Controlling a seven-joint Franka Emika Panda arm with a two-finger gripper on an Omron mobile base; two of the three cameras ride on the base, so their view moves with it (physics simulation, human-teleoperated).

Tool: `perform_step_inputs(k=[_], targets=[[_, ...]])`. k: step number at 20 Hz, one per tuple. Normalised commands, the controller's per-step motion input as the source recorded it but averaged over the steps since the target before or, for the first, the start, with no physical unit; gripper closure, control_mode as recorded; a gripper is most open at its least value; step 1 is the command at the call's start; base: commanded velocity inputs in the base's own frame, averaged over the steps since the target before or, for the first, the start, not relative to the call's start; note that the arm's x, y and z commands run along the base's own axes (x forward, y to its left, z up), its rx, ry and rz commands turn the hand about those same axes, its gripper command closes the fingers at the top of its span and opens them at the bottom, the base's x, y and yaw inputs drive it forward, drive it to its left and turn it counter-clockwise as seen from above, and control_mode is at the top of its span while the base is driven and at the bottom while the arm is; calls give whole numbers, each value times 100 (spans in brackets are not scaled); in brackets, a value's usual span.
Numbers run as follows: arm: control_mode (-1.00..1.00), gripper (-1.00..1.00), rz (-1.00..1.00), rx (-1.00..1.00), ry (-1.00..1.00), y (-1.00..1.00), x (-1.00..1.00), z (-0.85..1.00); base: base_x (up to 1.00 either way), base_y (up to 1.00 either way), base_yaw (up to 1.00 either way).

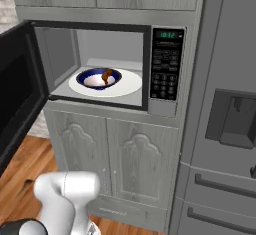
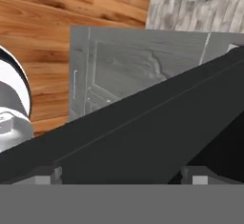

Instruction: Remove the banana from the bowl and place it on the small plate. Then place the bowl with only the chicken drumstick in the microwave, close the door, and press the start button to microwave the chicken drumstick.

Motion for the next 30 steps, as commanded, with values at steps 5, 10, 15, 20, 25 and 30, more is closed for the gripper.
perform_step_inputs(k=[5,10,15,20,25,30], targets=[[-100,-100,0,0,0,-100,29,0,0,0,0],[-100,-100,0,1,0,-95,54,12,0,0,0],[-100,-100,0,2,0,-62,87,24,0,0,0],[-100,-100,0,1,-2,-38,98,19,0,0,0],[-100,-100,5,2,0,-16,100,4,0,0,0],[-100,-100,5,3,0,-9,96,0,0,0,0]])
